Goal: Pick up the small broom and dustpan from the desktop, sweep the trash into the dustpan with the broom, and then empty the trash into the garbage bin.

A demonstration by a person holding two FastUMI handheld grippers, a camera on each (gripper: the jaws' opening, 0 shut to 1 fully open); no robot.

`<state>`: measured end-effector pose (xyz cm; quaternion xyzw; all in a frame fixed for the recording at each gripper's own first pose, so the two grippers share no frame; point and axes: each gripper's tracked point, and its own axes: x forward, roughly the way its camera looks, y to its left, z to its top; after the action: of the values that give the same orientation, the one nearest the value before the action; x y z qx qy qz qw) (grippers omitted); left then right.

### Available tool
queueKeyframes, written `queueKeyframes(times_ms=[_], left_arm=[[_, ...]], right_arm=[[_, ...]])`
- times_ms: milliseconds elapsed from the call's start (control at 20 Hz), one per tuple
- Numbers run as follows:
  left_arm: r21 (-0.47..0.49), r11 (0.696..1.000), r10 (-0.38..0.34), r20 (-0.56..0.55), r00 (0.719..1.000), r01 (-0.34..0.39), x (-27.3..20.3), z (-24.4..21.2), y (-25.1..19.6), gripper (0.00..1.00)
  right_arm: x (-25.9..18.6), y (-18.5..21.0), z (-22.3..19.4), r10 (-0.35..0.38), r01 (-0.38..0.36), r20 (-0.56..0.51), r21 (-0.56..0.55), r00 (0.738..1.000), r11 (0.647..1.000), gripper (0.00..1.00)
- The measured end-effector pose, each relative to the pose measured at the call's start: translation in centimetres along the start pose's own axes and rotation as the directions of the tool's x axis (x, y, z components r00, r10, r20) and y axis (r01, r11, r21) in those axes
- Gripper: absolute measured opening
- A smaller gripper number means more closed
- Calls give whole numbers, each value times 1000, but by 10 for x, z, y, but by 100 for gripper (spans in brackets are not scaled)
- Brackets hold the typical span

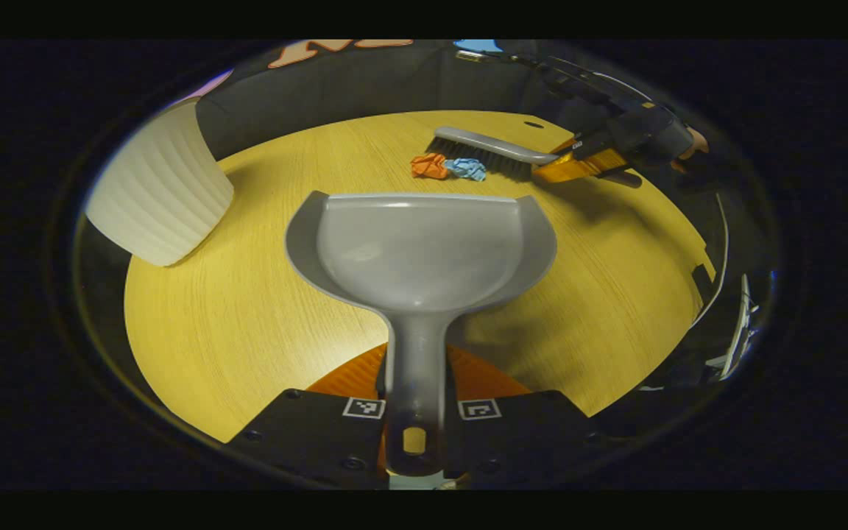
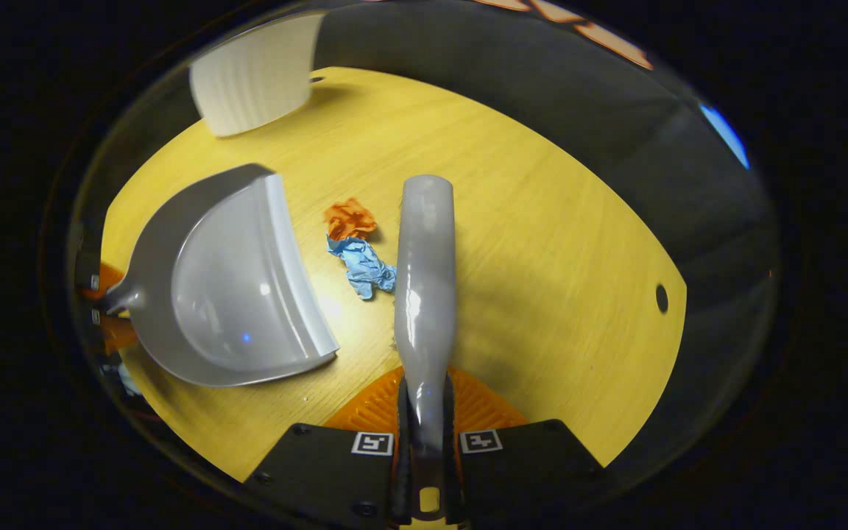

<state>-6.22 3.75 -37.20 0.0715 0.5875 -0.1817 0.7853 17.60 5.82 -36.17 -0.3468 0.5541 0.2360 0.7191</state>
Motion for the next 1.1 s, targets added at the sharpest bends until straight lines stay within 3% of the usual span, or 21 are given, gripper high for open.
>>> queueKeyframes(times_ms=[200,300,400,500,650,700,750,850,950,1100], left_arm=[[24,1000,-4,-11,1000,4,-1,1,1,24],[34,999,1,-14,1000,0,1,-4,2,24],[35,999,10,17,1000,-10,5,-5,2,24],[24,998,49,81,995,-51,6,0,5,22],[-35,994,104,173,979,-99,4,15,6,22],[-63,993,110,199,974,-99,3,20,7,22],[-87,991,122,230,966,-104,0,26,8,22],[-109,986,154,290,945,-128,-3,36,9,22],[-131,979,195,360,912,-157,-7,45,13,22],[-150,970,239,440,866,-191,-15,57,12,22]], right_arm=[[-15,25,22,130,-122,14,-268,991,956,21],[-30,41,36,248,-231,14,-320,969,919,19],[-33,30,45,252,-211,76,-349,965,913,21],[-47,13,57,222,-171,193,-251,956,953,22],[-60,-29,51,99,-125,352,51,931,991,21],[-62,-44,38,49,-110,361,152,931,982,22],[-62,-56,30,5,-112,403,241,915,964,22],[-49,-62,9,-16,-164,410,399,912,902,21],[-36,-61,-13,-27,-188,408,478,913,858,21],[-14,-42,-27,-22,-201,387,527,922,826,22]])
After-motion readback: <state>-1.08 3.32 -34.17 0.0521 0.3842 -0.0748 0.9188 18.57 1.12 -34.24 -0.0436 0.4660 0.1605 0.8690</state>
